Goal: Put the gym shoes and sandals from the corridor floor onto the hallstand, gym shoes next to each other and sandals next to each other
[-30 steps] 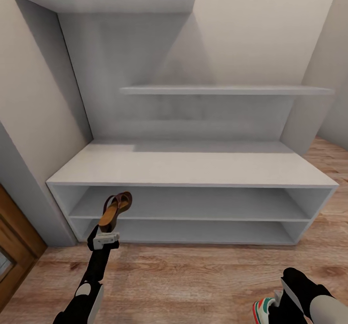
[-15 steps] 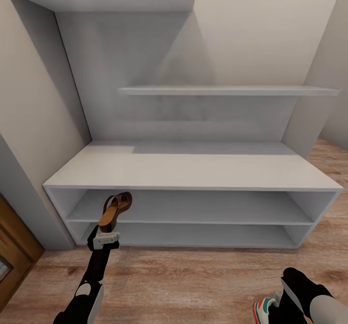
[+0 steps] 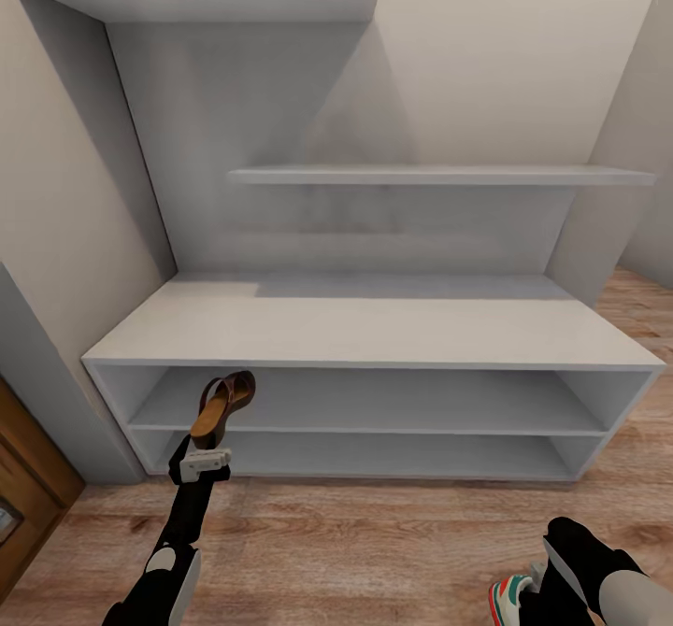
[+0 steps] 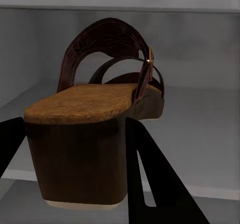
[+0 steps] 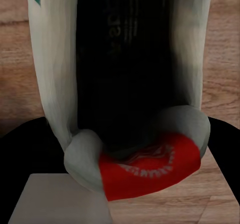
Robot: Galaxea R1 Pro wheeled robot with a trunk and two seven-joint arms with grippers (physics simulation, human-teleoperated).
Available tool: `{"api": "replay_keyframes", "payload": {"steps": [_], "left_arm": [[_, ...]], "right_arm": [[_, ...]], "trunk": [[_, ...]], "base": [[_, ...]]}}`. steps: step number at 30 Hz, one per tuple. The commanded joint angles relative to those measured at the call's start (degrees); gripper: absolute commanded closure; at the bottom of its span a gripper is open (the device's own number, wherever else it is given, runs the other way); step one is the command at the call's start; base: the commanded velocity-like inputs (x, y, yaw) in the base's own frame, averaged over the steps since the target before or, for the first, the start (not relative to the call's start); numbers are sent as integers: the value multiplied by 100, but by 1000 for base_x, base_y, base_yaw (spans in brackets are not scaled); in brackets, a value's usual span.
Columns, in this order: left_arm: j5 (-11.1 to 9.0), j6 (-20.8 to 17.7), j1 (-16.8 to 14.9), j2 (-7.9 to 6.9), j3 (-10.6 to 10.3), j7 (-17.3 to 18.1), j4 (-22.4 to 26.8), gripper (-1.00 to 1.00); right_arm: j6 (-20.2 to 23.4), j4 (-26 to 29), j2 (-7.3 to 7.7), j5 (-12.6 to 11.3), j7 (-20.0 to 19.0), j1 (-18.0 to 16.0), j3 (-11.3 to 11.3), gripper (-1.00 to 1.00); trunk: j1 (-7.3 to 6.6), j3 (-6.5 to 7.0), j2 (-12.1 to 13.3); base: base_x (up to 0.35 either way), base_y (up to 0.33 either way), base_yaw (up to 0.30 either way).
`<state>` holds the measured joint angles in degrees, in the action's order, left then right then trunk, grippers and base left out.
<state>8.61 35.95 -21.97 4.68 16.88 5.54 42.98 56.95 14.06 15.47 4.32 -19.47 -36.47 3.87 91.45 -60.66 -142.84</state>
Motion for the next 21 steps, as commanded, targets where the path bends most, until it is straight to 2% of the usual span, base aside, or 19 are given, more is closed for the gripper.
{"api": "replay_keyframes", "payload": {"steps": [1,13,21], "left_arm": [[0,0,0,1,0,0,0,100],[0,0,0,-2,0,0,0,100],[0,0,0,3,0,0,0,100]], "right_arm": [[0,0,0,-1,1,0,0,100],[0,0,0,-1,2,0,0,100],[0,0,0,-1,-1,0,0,100]], "trunk": [[0,0,0],[0,0,0],[0,0,0]], "base": [[2,0,0],[16,0,0],[167,0,0]]}}
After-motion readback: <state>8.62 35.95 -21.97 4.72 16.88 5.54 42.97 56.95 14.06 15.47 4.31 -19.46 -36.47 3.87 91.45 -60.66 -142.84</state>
